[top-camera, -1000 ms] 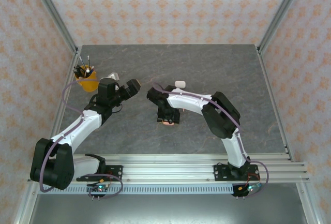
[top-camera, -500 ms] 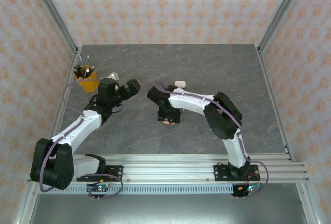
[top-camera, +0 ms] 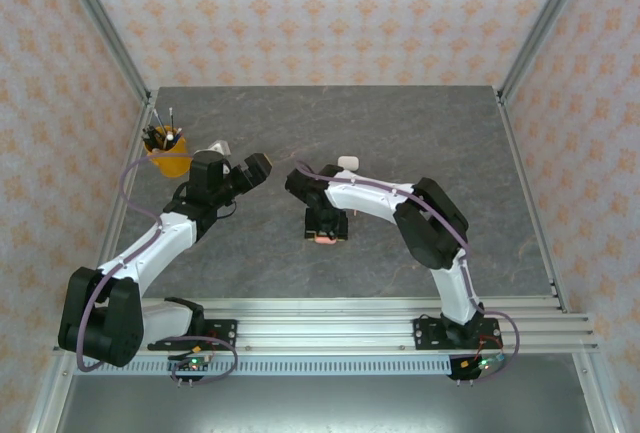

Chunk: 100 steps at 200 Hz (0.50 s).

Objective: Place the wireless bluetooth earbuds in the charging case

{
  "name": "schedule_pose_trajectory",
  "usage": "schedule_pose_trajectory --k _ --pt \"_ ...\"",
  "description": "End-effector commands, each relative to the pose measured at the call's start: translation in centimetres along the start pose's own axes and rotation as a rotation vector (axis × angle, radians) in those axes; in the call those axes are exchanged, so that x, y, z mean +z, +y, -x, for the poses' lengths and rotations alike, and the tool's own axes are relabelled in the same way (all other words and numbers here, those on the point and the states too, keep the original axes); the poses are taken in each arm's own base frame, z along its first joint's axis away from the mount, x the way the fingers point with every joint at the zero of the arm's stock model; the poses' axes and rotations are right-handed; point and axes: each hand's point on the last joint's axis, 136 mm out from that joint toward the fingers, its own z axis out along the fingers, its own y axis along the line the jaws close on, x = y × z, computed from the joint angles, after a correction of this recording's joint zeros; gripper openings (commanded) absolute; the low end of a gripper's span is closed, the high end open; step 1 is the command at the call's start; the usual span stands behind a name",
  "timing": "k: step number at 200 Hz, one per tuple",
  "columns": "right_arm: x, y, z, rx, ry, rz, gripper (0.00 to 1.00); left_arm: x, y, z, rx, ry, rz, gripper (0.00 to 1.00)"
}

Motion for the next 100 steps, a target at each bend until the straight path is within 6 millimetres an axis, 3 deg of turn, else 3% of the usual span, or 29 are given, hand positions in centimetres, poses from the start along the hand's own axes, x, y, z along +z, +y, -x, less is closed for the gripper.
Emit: schedule_pose_trajectory --k 1,100 --pt "0.5 -1.4 -0.4 -0.063 0.044 -0.075 0.57 -0.3 -0.5 0.6 -0.003 -0.017 -0.025 1.00" --pt "1.5 -2.0 0.3 0.105 0.001 -0.114 0.73 -0.4 -0.5 0.6 -0.005 -0.018 -0.026 1.00"
